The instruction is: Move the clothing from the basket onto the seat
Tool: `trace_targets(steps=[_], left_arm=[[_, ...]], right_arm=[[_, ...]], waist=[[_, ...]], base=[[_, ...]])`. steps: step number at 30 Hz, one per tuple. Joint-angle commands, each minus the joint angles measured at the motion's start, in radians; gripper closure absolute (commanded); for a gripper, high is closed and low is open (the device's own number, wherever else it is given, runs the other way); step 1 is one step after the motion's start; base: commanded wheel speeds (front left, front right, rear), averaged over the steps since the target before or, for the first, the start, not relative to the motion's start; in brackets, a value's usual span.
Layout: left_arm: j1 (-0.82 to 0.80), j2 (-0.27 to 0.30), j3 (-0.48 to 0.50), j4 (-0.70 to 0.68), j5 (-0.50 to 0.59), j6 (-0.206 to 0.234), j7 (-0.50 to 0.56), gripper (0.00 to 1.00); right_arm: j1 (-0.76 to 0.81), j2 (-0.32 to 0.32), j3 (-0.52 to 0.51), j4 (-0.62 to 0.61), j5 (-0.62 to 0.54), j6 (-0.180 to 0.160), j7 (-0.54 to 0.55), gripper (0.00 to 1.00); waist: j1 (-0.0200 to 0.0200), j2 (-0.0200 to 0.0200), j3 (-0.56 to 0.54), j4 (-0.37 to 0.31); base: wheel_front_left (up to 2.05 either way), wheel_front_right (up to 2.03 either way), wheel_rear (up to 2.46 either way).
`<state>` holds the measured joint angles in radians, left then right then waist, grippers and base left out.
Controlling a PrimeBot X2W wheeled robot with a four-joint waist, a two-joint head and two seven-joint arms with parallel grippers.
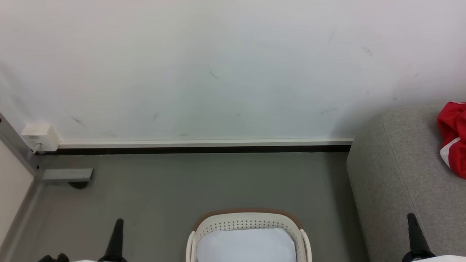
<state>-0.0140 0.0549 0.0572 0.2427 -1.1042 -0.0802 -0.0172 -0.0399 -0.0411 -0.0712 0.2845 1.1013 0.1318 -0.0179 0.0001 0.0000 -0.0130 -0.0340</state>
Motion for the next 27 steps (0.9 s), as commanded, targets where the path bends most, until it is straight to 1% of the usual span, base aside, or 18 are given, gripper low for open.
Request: trace_targets(steps=[1,12,27], left_arm=[[-0.021,0.005,0.009,-0.008,-0.043,-0.008,0.010,1.00],[-0.039,0.003,0.021,-0.006,-0.152,-0.019,0.038,1.00],[-0.060,0.001,0.033,-0.003,-0.274,-0.030,0.071,1.00]], right_arm=[[-0.025,-0.011,-0.006,-0.016,0.036,-0.001,0.010,1.00],[-0.035,-0.012,-0.015,-0.022,0.144,-0.001,0.037,1.00],[-0.047,-0.013,-0.024,-0.028,0.269,-0.001,0.070,1.00]], waist=[[-0.0001,0.0000,0.001,0.001],[-0.0001,0.0000,0.003,0.007],[-0.0001,0.0000,0.007,0.015]], base=[[0.00,0.00,0.00],[0.00,0.00,0.00],[0.00,0.00,0.00]])
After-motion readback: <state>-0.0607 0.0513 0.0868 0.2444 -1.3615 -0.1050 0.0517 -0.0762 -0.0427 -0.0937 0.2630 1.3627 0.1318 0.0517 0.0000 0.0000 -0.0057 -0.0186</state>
